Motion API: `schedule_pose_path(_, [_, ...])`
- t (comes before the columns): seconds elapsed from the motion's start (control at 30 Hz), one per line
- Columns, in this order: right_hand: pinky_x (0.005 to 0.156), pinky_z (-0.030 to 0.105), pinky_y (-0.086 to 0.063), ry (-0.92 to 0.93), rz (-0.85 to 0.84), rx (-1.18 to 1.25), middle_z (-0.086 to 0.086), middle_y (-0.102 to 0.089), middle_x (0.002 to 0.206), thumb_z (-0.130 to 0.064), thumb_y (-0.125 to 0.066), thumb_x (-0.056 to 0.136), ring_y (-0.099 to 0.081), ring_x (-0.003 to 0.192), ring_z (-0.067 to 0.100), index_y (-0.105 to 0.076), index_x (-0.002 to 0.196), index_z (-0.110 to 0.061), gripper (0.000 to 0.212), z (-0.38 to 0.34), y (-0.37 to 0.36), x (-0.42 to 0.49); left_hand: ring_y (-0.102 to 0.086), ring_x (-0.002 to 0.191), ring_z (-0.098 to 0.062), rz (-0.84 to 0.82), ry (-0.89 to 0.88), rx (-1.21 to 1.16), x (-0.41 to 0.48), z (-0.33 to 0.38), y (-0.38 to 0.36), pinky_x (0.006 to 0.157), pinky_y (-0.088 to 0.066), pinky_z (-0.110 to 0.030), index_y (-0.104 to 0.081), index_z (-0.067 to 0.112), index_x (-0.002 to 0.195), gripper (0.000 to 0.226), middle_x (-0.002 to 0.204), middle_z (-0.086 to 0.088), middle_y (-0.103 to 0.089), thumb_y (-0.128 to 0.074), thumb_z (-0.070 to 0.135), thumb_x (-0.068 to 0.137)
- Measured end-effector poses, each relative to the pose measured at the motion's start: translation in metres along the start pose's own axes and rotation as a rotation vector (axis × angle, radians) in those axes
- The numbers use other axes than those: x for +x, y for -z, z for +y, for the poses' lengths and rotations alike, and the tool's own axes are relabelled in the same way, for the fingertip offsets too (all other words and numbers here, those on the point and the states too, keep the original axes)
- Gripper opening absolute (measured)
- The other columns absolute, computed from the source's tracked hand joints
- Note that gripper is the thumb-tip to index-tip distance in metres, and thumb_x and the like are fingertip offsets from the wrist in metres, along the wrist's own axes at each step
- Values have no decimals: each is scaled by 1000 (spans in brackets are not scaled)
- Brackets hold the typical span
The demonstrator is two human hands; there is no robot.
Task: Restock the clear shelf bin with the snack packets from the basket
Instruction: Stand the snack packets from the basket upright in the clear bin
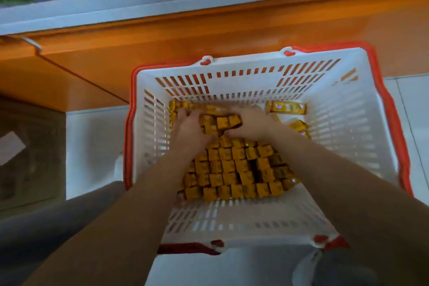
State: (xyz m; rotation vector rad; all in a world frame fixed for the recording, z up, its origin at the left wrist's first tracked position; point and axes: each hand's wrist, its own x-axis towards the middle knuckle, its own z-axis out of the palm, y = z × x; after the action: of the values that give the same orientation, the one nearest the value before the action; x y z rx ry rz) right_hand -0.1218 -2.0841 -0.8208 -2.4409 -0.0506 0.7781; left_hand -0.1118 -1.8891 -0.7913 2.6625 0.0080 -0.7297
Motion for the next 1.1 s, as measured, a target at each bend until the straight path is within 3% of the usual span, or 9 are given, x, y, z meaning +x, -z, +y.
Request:
schedule_pose_path(0.13, [111,41,-31,70,9,-64,1,-50,149,-58,-66,86,-45,135,26,-51,141,-35,61,-4,2,4,-44,129,-31,22,-122,86,-1,-2,-1,101,-45,-45,-49,33,140,70,139,-1,-58,-82,43,79])
schedule_pose_path(0.23, [104,40,-39,127,73,-137,3,-59,140,-51,-66,89,-53,126,27,-53,139,-34,55,-4,-2,4,-48,128,-33,-5,-181,170,0,-1,0,96,-48,-43,-42,34,147,81,134,-7,-62,-82,48,78])
schedule_pose_path(0.33, [96,37,-43,96,104,-46,-2,-62,134,-49,-69,87,-56,120,24,-57,134,-39,49,3,-3,4,-51,126,-31,-78,-190,261,6,2,2,91,-49,-39,-39,40,148,89,132,-7,-62,-82,57,73])
schedule_pose_path(0.43, [85,33,-47,40,111,54,-9,-65,117,-49,-70,86,-60,107,17,-64,121,-38,38,13,0,3,-60,117,-28,-85,-175,204,11,6,4,84,-51,-36,-44,43,144,83,128,-4,-65,-82,58,72])
schedule_pose_path(0.57, [75,30,-45,11,201,136,-17,-61,101,-50,-71,85,-58,94,9,-69,107,-33,28,21,5,0,-65,107,-24,-60,-194,129,12,10,10,87,-58,-39,-54,39,136,68,116,1,-69,-79,53,74])
schedule_pose_path(0.7, [69,26,-47,51,290,260,-16,-67,93,-46,-74,84,-61,84,2,-73,95,-33,16,15,25,-15,-64,92,-13,49,-309,9,9,13,22,79,-57,-30,-62,30,123,59,95,12,-64,-79,50,71])
schedule_pose_path(0.83, [59,23,-51,143,197,499,-14,-71,82,-45,-75,83,-66,71,1,-75,89,-31,15,-2,53,-35,-53,74,9,107,-278,-183,-2,24,37,59,-41,-11,-65,30,116,59,79,26,-55,-81,58,67])
schedule_pose_path(0.97, [57,21,-55,132,153,805,-15,-73,99,-58,-74,76,-70,79,-1,-76,102,-40,31,-26,65,-55,-65,68,-4,147,-225,-520,-23,38,55,57,-52,-21,-74,31,96,49,74,14,-70,-70,69,66])
schedule_pose_path(1.1, [72,40,-61,56,201,1137,-2,-77,103,-57,-79,71,-74,94,18,-75,105,-37,40,-49,58,-71,-76,73,-14,82,-65,-948,-47,53,71,68,-61,-31,-78,24,87,24,80,6,-79,-78,47,81])
